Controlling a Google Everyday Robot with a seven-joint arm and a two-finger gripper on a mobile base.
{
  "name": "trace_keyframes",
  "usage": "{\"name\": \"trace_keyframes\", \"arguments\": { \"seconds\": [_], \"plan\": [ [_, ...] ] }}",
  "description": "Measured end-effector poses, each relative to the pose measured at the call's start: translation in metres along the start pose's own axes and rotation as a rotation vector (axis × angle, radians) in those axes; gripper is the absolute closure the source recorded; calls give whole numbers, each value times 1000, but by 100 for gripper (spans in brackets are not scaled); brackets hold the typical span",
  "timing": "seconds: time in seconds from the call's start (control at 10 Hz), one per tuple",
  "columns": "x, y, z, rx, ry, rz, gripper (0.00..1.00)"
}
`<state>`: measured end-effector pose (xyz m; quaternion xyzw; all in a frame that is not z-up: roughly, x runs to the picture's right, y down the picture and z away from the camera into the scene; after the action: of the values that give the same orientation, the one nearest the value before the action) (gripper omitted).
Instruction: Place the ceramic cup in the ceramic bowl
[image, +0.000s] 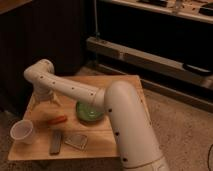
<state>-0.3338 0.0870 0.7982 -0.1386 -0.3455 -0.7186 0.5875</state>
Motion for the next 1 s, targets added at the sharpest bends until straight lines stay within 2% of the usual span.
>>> {"name": "trace_keyframes", "arguments": {
  "seconds": [0.4,0.7,0.9,1.0],
  "plan": [
    [-22,-24,-34,12,61,-49,20],
    [-38,-36,-62,44,117,-85,20],
    [-58,-53,-95,96,166,-133,20],
    [-69,-63,-114,135,181,-153,20]
  ]
}}
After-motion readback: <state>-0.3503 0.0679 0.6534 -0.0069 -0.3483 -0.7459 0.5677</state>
